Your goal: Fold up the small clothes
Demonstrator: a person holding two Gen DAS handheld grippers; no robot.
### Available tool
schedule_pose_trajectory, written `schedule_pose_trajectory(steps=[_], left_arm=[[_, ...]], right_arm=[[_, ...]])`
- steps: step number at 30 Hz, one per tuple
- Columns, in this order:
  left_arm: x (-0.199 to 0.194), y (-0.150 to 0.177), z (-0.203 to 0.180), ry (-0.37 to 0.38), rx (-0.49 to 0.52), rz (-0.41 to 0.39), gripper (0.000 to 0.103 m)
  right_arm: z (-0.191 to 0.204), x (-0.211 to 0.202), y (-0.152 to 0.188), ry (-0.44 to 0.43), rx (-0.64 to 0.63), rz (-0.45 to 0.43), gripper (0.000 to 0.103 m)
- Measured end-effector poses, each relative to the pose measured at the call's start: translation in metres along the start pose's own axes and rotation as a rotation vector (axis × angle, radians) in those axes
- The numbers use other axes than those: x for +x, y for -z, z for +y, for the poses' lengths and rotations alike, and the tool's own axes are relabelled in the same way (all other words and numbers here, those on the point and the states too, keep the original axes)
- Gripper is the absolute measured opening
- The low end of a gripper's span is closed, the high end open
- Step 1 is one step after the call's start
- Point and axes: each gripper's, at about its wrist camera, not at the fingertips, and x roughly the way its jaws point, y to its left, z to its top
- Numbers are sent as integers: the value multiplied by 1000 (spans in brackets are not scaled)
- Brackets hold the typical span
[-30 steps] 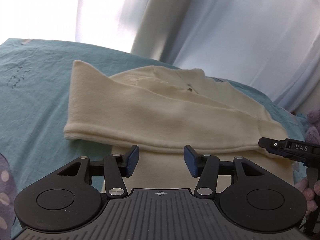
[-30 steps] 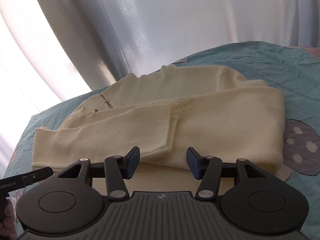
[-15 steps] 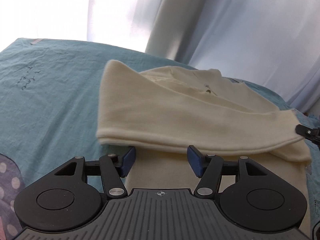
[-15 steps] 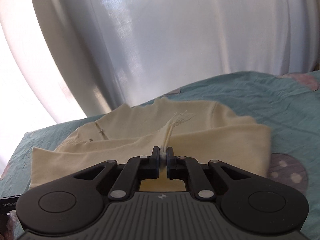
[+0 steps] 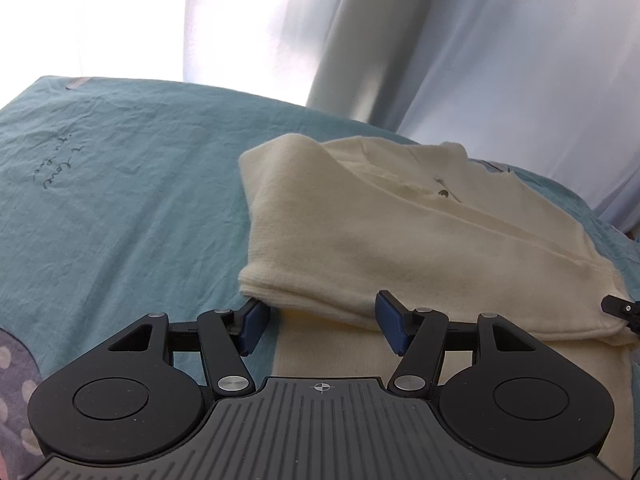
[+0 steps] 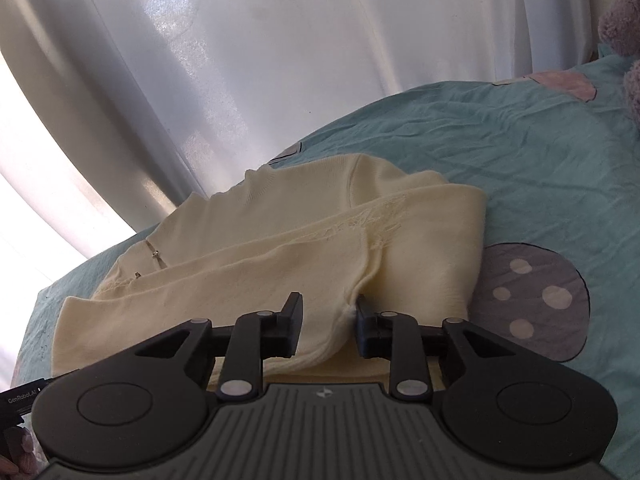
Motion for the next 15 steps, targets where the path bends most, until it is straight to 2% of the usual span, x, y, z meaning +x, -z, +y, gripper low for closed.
schedule_pose_trajectory(steps=[1, 2, 5, 7, 9, 12, 15], left_arm=[[1, -1, 0, -2, -4, 1, 64], [1, -2, 1, -5, -8, 2, 64], [-2, -6, 5, -36, -27, -22, 64], [-6, -10, 9, -75, -29, -62, 64], [-7, -14, 12, -83, -41, -81, 64], [-4, -18, 15, -81, -45, -75, 64], [-3, -17, 12, -69, -26, -67, 64]], right_arm=[[5, 3, -1, 2, -23, 1, 6], [10, 3, -1, 9, -54, -4, 6], [29, -14, -4, 60, -181, -122, 6], [34, -29, -9, 71, -200, -200, 6], [34, -36, -13, 91, -210, -239, 6], [23, -39, -16, 123, -185, -251, 6], [8, -34, -14, 163, -147, -217, 6]])
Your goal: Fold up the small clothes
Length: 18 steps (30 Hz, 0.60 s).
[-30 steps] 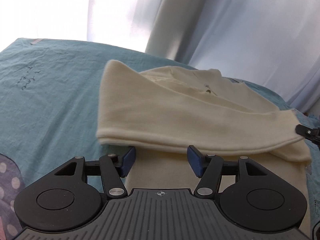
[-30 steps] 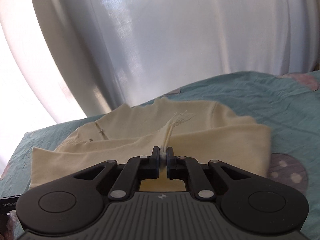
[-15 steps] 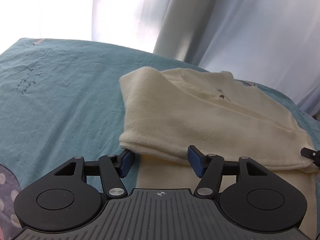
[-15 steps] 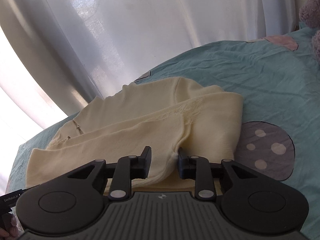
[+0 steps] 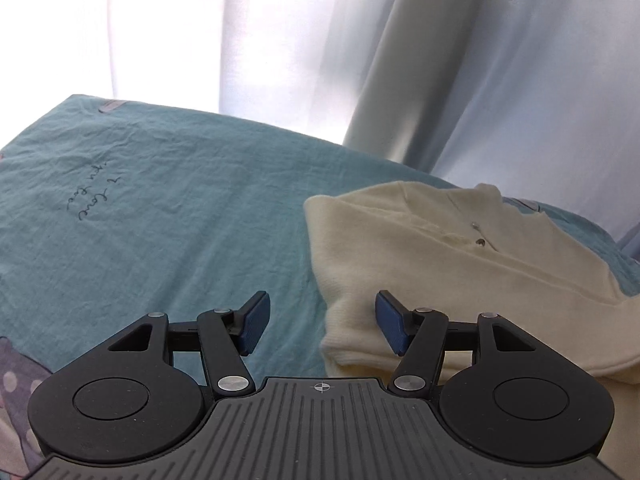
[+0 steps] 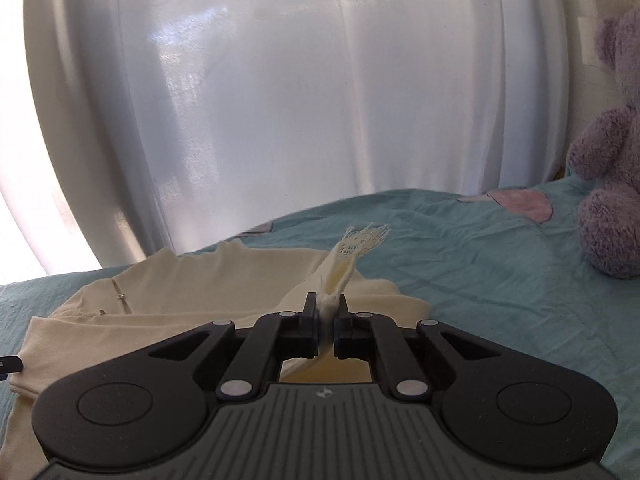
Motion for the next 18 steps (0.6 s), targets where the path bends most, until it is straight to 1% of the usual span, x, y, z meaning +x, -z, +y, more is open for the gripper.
schedule_pose_trajectory(steps=[2, 3, 4, 9, 11, 13, 15, 17, 18], left_arm=[[0, 1, -4, 29, 15, 2, 67], [1, 2, -7, 40, 27, 1, 72], [2, 2, -10, 43, 39, 1, 74], [17, -2, -20, 49, 77, 16, 73], [22, -4, -23, 34, 89, 9, 73], [27, -7, -24, 22, 98, 3, 73], [32, -9, -25, 11, 102, -1, 73], [37, -10, -24, 1, 101, 8, 73], [37, -11, -24, -1, 100, 13, 73]], right_arm=[[-6, 7, 6, 7, 15, 47, 6], [-7, 10, 9, 12, 15, 64, 6], [-7, 13, 11, 12, 16, 81, 6], [-8, 18, 16, -4, 24, 114, 6], [-4, 17, 14, -1, -9, 101, 6], [3, 14, 10, 21, -62, 58, 6], [4, 10, 6, 45, -79, 20, 6], [0, 13, 7, 71, -70, 33, 6], [-4, 18, 9, 91, -71, 65, 7]])
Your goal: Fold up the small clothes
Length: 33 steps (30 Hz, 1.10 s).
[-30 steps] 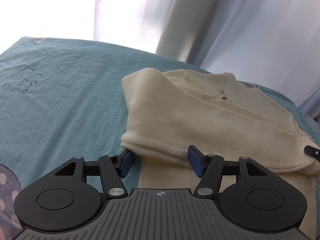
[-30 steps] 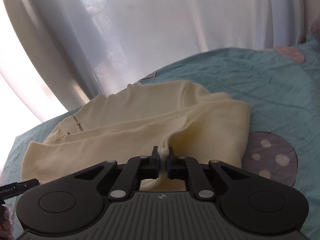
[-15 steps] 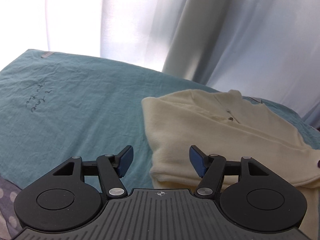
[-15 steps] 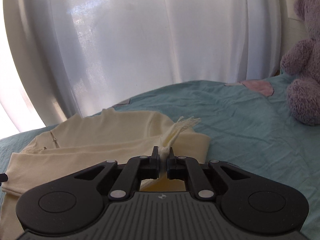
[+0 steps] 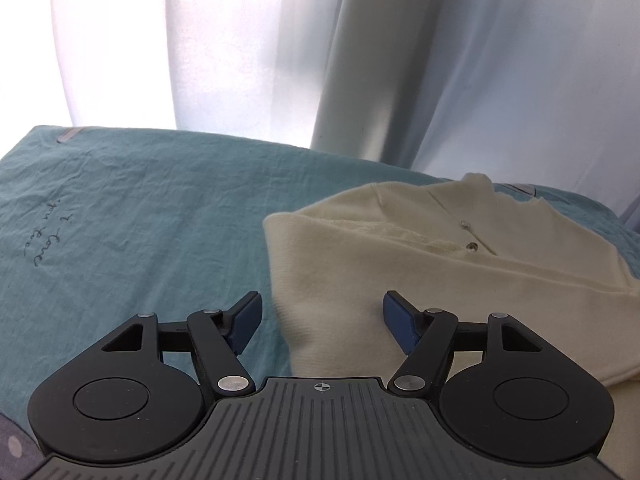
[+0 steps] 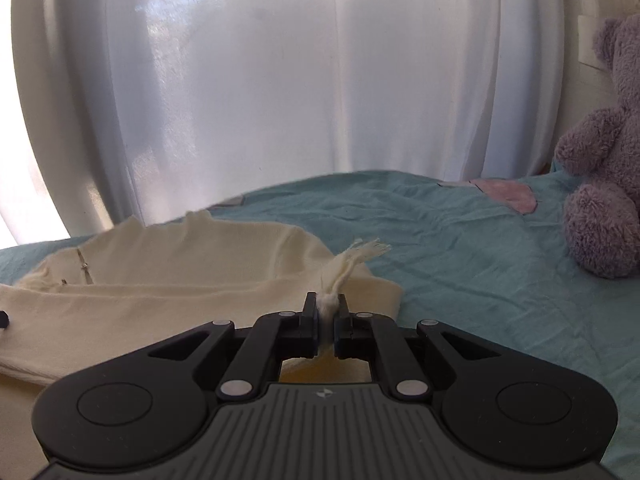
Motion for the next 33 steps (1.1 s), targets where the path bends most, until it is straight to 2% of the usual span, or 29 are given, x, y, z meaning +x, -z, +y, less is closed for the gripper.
schedule_pose_trajectory(steps=[2, 4, 5, 8, 11, 12, 14, 15, 16, 18, 19, 22, 26, 29, 31, 33], left_arm=[[-4, -1, 2, 21, 11, -9, 73], [-7, -2, 3, 45, 32, -27, 74], [-7, -2, 3, 64, 42, -29, 75], [3, -4, -2, 74, 84, -6, 76], [14, -6, -4, 97, 89, 18, 74], [15, -7, -4, 109, 87, 17, 72], [18, -8, -5, 115, 95, 7, 60], [20, -9, -5, 103, 101, 1, 47], [21, -10, -5, 101, 105, -4, 36], [22, -13, -3, 98, 103, -11, 21], [22, -15, -3, 87, 102, -15, 17], [18, -18, -4, 66, 107, -43, 13], [13, -16, -4, 38, 121, -75, 12], [12, -17, 1, -4, 112, -101, 12], [14, -19, 8, -18, 72, -73, 13], [9, -20, 14, -47, 37, -74, 16]], right_arm=[[-9, 6, 5, 1, 21, 63, 17], [-16, -1, 6, -11, 50, 46, 41], [-17, -6, 4, -26, 45, 19, 45], [-8, -8, -7, -42, -10, -10, 48], [6, 10, -16, -55, -76, 40, 48], [8, 18, -16, -52, -95, 57, 48], [10, 33, -15, -28, -115, 98, 48], [9, 37, -13, -33, -108, 100, 46], [8, 37, -12, -37, -101, 88, 35], [10, 36, -11, -28, -122, 77, 16], [13, 36, -10, -24, -143, 68, 11], [22, 31, -9, 13, -210, 36, 4], [18, 28, -8, 65, -194, 8, 2], [10, 31, -5, 145, -197, 7, 0], [-1, 33, -7, 125, -140, 52, 0], [-3, 24, -9, 79, -118, 35, 0]])
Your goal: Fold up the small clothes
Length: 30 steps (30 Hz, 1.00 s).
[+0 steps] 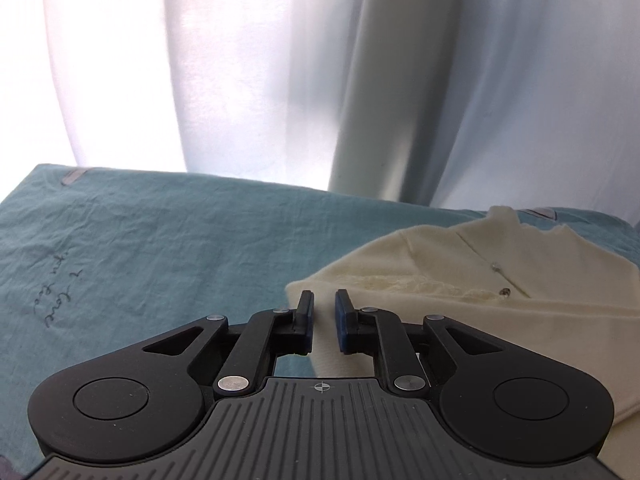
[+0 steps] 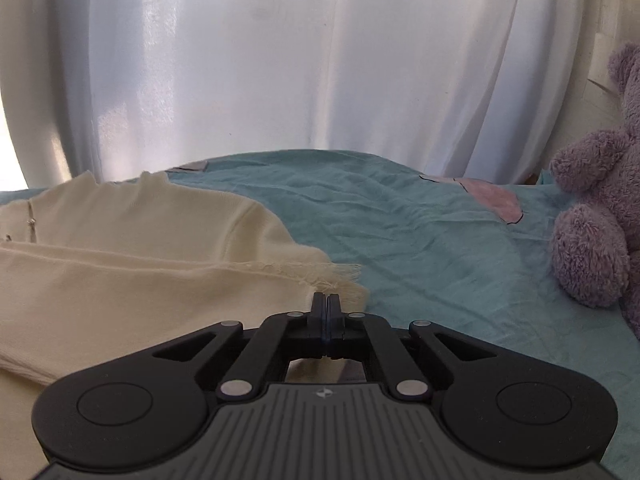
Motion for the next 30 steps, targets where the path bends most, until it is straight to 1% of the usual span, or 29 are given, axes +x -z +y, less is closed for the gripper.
schedule_pose_trajectory(steps=[2, 3, 5, 7, 8, 10, 11, 13, 14, 15, 17, 19, 21, 24, 26, 27, 28, 30], left_arm=[[-13, 0, -4, -44, 9, -30, 22], [-19, 1, -9, -40, 24, -47, 27], [-33, 4, -29, 21, 82, -81, 34], [-41, 9, -50, 83, 139, -98, 51], [-38, 14, -61, 126, 169, -84, 53], [-26, 22, -79, 177, 213, -23, 51], [-19, 26, -85, 176, 222, 3, 50], [-6, 28, -91, 173, 226, 27, 50], [0, 30, -92, 155, 223, 17, 50], [2, 29, -93, 137, 231, 1, 50], [8, 25, -95, 118, 239, -2, 50], [12, 21, -94, 112, 217, 0, 51], [16, 19, -95, 107, 216, -6, 52], [10, 19, -98, 91, 252, 2, 54], [-5, 22, -92, 111, 250, 31, 58], [-15, 26, -86, 136, 239, 36, 60], [-23, 30, -80, 153, 228, 43, 65], [-36, 41, -70, 169, 217, 57, 67]], right_arm=[[5, -11, -3, -51, -7, -26, 0], [8, -15, -4, -80, -12, -32, 1], [23, -22, -6, -146, -29, -46, 1], [44, -26, -6, -205, -69, -43, 1], [58, -27, -6, -242, -94, -45, 1], [79, -25, -3, -288, -138, -36, 1], [92, -22, 0, -302, -166, -21, 1], [109, -16, 4, -314, -209, -2, 1], [114, -12, 6, -303, -226, 8, 1], [118, -8, 8, -279, -243, -5, 1], [122, -2, 6, -223, -268, -28, 0], [116, 7, 0, -203, -236, -28, 0], [109, 13, -5, -201, -213, -28, 0], [99, 13, -8, -240, -175, -7, 0], [86, 6, -9, -279, -95, 36, 1], [79, 0, -8, -292, -61, 56, 6], [72, -9, -5, -299, -39, 58, 10], [59, -30, 7, -296, -37, 32, 14]])
